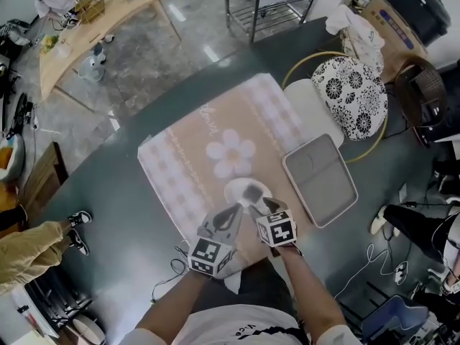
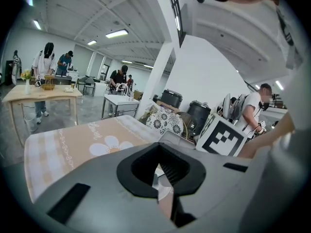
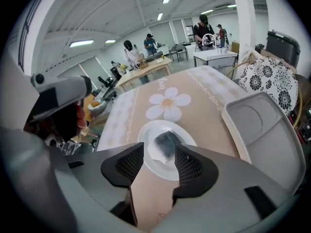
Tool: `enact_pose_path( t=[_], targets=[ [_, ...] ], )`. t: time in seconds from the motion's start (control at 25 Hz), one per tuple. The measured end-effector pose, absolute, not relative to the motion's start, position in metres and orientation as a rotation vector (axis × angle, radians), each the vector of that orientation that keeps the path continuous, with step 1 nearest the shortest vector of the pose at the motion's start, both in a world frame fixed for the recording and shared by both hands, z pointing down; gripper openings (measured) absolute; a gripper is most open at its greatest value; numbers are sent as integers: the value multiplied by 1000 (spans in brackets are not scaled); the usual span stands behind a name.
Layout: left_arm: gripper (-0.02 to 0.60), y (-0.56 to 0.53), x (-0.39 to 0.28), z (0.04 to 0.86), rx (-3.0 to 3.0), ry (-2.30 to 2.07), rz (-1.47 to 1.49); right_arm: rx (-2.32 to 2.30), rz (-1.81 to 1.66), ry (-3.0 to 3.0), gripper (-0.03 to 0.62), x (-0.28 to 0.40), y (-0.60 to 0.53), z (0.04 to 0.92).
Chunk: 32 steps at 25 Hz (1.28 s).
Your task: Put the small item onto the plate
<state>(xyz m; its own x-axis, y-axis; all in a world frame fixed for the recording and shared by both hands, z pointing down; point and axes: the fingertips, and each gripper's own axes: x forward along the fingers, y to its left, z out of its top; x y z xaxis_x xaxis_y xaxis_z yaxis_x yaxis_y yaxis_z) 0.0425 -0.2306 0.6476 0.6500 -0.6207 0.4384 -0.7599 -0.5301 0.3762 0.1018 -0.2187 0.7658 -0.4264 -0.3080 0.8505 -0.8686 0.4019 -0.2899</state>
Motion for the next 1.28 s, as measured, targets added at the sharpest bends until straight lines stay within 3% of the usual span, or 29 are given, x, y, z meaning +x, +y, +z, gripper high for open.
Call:
enact_pose_path(
  t=[0.16, 0.4, 1.28],
  targets=[
    [5, -220, 47, 627, 2343, -1051, 345, 1074, 996, -2081, 103, 93, -220, 712],
    [5, -206, 52, 582, 2363, -1025, 310, 1222, 907, -2280, 51, 89, -229, 626],
    [5, -135, 33, 431, 2579, -985, 134, 1573, 599, -2510, 14, 67, -155, 452]
  ],
)
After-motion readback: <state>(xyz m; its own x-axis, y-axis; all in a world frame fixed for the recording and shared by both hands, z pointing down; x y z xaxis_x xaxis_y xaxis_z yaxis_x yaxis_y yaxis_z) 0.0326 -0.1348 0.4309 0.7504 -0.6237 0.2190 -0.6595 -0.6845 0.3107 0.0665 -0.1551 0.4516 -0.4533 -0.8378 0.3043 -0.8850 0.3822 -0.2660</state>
